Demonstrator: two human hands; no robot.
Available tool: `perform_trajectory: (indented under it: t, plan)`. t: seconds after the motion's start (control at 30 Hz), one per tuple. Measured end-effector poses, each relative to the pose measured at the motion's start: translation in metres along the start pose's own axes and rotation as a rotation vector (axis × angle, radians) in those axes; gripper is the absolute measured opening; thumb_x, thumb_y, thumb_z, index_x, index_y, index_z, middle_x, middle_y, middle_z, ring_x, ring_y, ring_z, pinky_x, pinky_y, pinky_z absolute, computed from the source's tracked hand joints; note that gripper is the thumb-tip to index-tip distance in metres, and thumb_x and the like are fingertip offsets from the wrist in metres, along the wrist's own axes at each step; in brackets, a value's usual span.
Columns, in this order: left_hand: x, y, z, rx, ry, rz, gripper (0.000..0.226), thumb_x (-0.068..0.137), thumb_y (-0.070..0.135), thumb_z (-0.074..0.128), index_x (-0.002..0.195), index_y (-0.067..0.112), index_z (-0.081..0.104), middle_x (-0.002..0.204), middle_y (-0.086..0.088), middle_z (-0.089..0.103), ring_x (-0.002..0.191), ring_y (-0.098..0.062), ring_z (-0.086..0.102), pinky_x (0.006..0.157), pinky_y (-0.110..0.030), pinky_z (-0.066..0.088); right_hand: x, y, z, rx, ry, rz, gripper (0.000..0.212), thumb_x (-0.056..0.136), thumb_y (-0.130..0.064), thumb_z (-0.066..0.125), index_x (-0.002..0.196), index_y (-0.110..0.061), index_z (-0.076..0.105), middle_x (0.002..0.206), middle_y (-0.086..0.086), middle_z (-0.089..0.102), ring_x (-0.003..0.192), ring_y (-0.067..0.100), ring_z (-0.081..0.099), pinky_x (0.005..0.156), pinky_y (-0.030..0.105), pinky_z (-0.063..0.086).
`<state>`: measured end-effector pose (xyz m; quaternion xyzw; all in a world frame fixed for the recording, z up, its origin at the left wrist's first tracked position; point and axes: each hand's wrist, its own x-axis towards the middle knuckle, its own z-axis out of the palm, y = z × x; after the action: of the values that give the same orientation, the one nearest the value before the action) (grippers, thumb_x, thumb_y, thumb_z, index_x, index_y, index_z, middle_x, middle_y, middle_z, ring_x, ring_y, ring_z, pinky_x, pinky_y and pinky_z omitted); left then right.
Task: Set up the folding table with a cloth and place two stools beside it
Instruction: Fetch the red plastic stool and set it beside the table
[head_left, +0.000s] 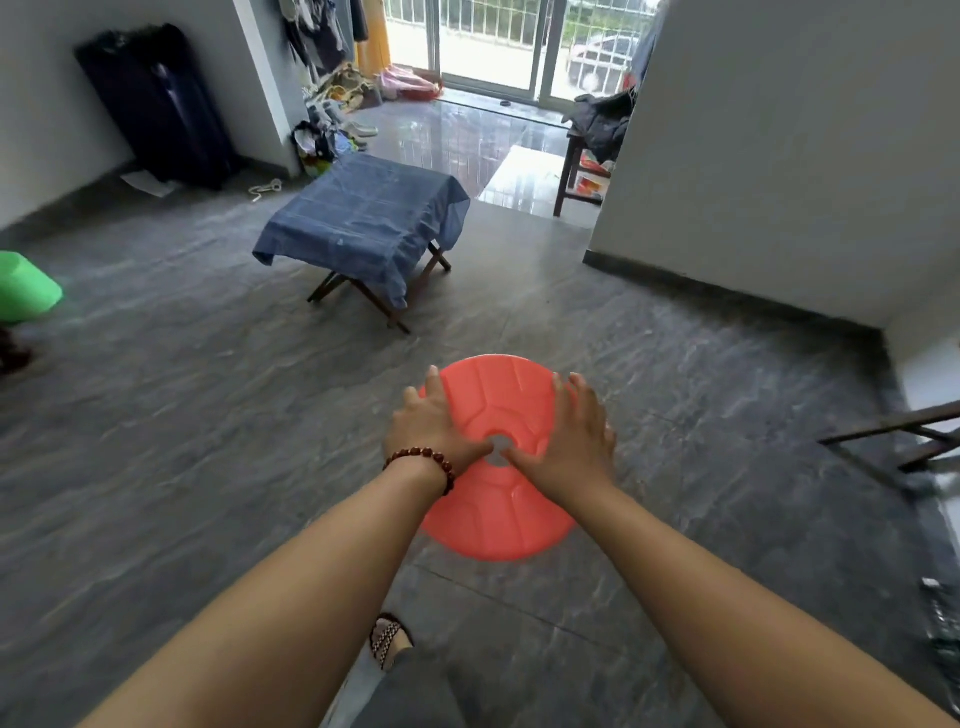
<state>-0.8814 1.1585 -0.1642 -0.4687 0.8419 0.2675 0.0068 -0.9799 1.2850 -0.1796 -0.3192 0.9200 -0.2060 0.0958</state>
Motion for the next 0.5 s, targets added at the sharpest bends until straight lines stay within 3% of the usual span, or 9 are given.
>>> perform_trajectory:
  t: [0.2,0.5]
  plan:
    - [0.066,-0.046,-0.055,-0.024,0.057,-0.022,0.123,0.054,0.063,0.075,0.147,0.025,0.004,0.14,-0.014,0.03,0.121,-0.038,0.045,0.097,-0.046,0.042,0.07,-0.084,0.032,0.071,-0.037,0.052,0.121,0.064,-0.065,0.07,0.15,-0.019,-0.002,0.155,0.008,0.011,0.142,0.027,0.014,0.108,0.049,0.026]
    - [0.136,-0.109,-0.1,-0.043,0.106,-0.107,0.124,0.054,0.062,0.075,0.147,0.024,0.004,0.141,-0.014,0.03,0.123,-0.036,0.043,0.099,-0.044,0.041,0.132,-0.173,0.082,0.076,-0.046,0.014,0.121,0.06,-0.061,0.074,0.148,-0.018,0.003,0.148,0.005,0.019,0.135,0.03,0.023,0.099,0.052,0.034]
